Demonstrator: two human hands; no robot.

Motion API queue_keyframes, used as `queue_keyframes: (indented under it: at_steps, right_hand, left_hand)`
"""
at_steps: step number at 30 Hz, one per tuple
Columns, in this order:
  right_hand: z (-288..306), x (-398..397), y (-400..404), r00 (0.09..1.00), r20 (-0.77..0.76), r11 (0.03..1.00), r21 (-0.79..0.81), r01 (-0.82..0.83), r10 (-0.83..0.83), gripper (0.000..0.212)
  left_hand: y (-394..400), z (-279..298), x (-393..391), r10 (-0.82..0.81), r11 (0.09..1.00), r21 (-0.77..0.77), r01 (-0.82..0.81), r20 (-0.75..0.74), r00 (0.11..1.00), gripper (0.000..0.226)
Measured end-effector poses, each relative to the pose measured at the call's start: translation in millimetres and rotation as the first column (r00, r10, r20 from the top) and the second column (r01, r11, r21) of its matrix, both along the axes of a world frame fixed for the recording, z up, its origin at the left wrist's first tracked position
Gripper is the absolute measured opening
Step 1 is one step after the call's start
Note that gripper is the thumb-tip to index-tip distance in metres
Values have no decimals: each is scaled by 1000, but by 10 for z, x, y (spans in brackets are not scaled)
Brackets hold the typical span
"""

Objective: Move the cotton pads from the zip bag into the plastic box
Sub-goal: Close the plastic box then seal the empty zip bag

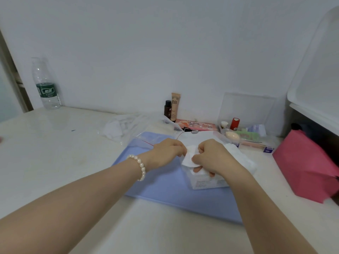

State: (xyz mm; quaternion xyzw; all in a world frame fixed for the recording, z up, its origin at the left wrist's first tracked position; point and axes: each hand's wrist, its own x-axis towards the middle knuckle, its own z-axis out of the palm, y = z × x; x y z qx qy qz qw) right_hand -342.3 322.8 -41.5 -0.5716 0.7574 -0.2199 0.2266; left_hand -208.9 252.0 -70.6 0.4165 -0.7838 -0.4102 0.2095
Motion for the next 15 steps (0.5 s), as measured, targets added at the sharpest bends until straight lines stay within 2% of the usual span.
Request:
queue_keyframes:
  at_steps: [4, 7, 11, 15]
  right_hand:
    - [50, -34, 26, 1000, -28, 1000, 11, 14, -13, 27]
    - [66, -66, 33, 998, -63, 1000, 6, 10, -10, 22]
    - [37, -96, 18, 999, -44, 1000, 11, -10, 10, 18]
    - [34, -129, 19, 999, 5, 999, 18, -49, 49, 18]
  left_hand:
    - [24, -13, -20, 26, 996, -83, -21, 65, 998, 20]
    - [37, -38, -24, 48, 991, -131, -34, 104, 993, 24]
    - [83, -33, -72, 87, 982, -176, -67, 109, 990, 29]
    - [130, 14, -162, 150, 972, -205, -115, 162, 975, 23]
